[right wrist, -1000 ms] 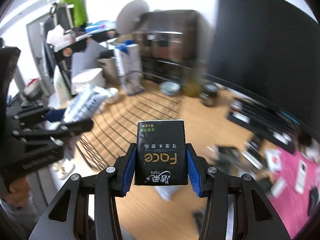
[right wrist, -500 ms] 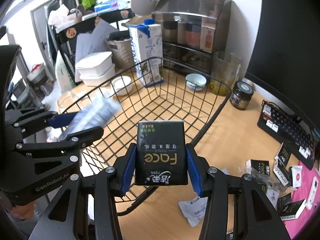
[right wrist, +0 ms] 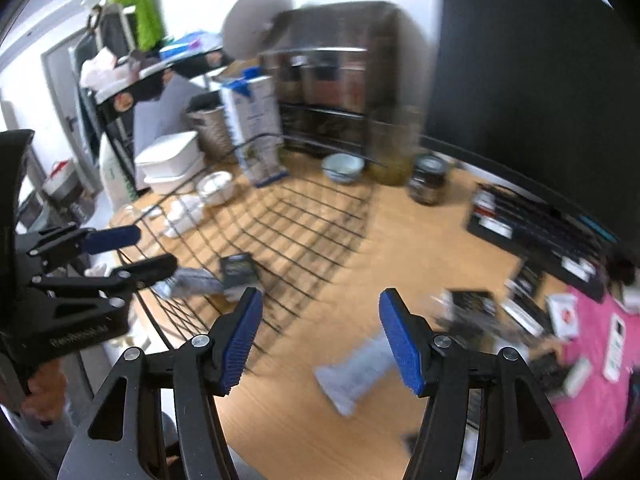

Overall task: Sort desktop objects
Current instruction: 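Carry both items over the wire basket and open both grippers, then grasp a white snack bar with the right gripper while the left grasps another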

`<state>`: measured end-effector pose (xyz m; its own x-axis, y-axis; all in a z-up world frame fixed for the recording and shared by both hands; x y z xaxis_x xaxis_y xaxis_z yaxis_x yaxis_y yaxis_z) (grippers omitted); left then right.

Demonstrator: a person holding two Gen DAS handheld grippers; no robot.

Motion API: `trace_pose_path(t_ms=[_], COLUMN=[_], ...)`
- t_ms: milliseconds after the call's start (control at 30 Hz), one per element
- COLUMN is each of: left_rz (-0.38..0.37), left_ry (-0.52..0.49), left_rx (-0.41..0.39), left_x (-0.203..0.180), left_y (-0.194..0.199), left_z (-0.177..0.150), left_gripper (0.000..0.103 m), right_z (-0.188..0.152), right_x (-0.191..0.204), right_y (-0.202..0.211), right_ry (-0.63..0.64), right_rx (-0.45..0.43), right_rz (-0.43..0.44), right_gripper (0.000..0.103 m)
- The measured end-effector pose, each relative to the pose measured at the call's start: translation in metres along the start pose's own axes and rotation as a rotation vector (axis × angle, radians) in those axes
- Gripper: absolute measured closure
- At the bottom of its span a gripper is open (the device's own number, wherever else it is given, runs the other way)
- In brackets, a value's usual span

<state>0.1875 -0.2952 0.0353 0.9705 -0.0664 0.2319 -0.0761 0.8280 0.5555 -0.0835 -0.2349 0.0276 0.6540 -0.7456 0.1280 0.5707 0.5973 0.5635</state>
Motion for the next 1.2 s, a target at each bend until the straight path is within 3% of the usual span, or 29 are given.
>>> trace_pose_path(t_ms=[233,433,733,1067,1200], left_rz=[-0.16,-0.162,-0.095,-0.099,-0.113], left_ry=[-0.14,-0.243,-0.266,-0.275,-0.277], left_rx=[0.031,0.106,0.197,0.252,0.259], left_x=[-0.102,-0.16,-0.167,-0.171,-0.172], left_y=[0.008,-0.034,-0.098,-0.128,-0.129], left_z=[-0.014,-0.036,-0.059,-0.076,-0.077], left_gripper=[0.037,0.037,0.037,0.037,0.039], right_z=[-0.048,-0.102,-0.142,-0.144,-0.145], right_x=[-0.087,-0.141,-0.165,-0.16,-0.159], right_y=[0.038,0.03,-0.005,-0.016,-0.012], right_ry=[-0.092,-0.178,-0.194,-0.129,-0.128], right_rx=[0.053,0.148,0.244,0.256,0.25], right_rz=[-0.151,-0.249,-0.275,-0.315,-0.325], right_gripper=[0.037,0.037,0.037,0.037,0.052])
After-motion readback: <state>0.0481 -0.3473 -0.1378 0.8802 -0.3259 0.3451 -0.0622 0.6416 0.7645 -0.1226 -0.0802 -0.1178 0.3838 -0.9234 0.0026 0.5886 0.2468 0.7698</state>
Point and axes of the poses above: each gripper's, at about its wrist camera, not at the fingertips, and y roughly against the way its jaws point, x to its left, z to its top, the point moved 7 cm from there along -y, roughly the way its jaws point, and after that the axes turned 11 degrees about -x, right-handed, at the moved point
